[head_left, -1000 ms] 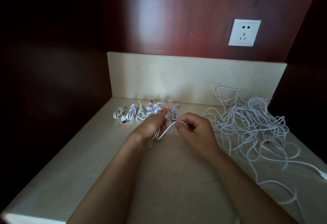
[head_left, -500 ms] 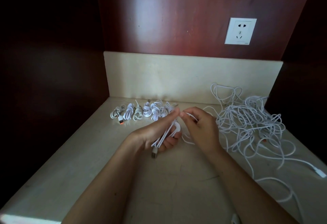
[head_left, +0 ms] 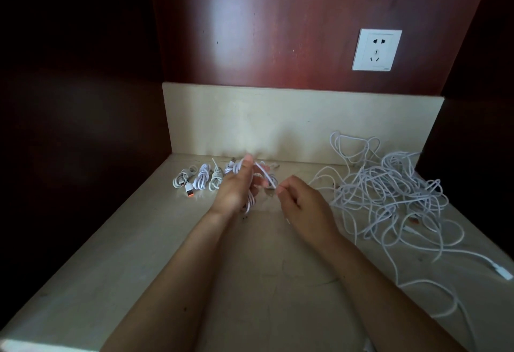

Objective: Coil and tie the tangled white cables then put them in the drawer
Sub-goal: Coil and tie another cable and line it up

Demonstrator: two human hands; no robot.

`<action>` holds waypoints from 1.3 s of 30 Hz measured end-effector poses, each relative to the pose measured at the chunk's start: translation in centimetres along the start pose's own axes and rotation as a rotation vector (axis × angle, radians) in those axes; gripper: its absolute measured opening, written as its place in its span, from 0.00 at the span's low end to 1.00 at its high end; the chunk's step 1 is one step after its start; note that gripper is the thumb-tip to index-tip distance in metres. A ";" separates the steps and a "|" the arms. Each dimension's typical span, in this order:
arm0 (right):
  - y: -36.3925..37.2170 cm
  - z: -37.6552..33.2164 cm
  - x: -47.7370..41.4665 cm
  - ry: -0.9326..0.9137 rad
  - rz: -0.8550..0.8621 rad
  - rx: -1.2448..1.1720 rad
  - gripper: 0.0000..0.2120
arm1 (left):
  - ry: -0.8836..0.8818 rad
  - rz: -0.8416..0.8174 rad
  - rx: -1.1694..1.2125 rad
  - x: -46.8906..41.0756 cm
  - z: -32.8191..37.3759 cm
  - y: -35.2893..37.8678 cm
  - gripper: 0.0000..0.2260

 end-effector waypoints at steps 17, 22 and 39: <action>0.6 -1.3 0.5 -0.063 -0.124 -0.054 0.18 | 0.125 0.352 -0.111 -0.9 0.8 -3.3 0.25; -0.3 -1.7 -0.2 0.130 -0.079 -0.545 0.16 | 0.084 0.063 -0.273 -0.6 0.0 -1.6 0.23; -0.4 0.0 -0.8 0.291 0.024 -0.625 0.11 | -0.196 -0.762 -0.249 4.0 -1.4 4.2 0.14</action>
Point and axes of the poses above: each hand's wrist, its own x-axis away from the middle knuckle, its own y-axis out of the palm, z = x × y, the point moved 7 cm from there along -x, towards the middle knuckle, and after that the axes turned 3 degrees about z, right-handed, at the moved point
